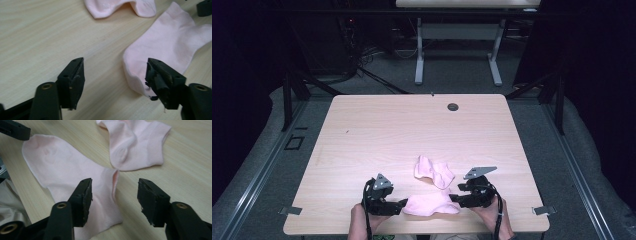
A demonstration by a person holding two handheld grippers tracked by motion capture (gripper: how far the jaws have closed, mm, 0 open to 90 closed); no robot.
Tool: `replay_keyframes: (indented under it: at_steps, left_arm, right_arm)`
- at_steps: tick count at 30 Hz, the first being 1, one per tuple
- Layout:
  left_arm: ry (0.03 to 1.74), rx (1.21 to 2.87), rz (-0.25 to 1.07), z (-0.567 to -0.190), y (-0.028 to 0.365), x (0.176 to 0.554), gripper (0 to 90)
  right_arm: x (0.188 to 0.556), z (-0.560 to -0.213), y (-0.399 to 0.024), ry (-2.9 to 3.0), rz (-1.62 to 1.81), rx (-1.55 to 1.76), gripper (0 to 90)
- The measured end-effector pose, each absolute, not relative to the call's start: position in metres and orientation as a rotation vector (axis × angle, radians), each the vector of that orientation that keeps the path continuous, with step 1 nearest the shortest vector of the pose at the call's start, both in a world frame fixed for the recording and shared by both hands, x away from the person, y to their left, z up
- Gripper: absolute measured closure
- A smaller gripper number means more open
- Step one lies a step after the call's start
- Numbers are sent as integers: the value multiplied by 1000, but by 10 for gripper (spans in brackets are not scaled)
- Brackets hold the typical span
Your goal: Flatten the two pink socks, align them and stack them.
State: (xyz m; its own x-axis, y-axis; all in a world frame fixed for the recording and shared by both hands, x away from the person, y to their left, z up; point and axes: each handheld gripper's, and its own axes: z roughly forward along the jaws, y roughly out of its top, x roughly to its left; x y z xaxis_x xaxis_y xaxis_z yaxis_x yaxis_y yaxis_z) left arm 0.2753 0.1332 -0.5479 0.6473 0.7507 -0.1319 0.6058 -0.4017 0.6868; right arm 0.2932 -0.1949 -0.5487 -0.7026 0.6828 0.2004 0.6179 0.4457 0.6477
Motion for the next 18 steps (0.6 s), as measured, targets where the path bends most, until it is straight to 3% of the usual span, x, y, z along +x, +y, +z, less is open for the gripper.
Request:
replay_keyframes:
  at_steps: [2,6,13,18]
  left_arm:
    - [1062,2138,285,-545,135,280,240]
    - [1066,2125,329,-540,138,293,200]
    - [1083,2099,369,-534,136,323,226]
    - [1107,2131,363,-534,125,348,314]
  right_arm:
    - [297,-544,-200,2563,1092,1192,289]
    - [304,-536,-203,2519,1069,1199,242]
    - [320,-527,-202,2466,1034,1202,265]
    - [340,-529,-196,2439,1008,1233,346]
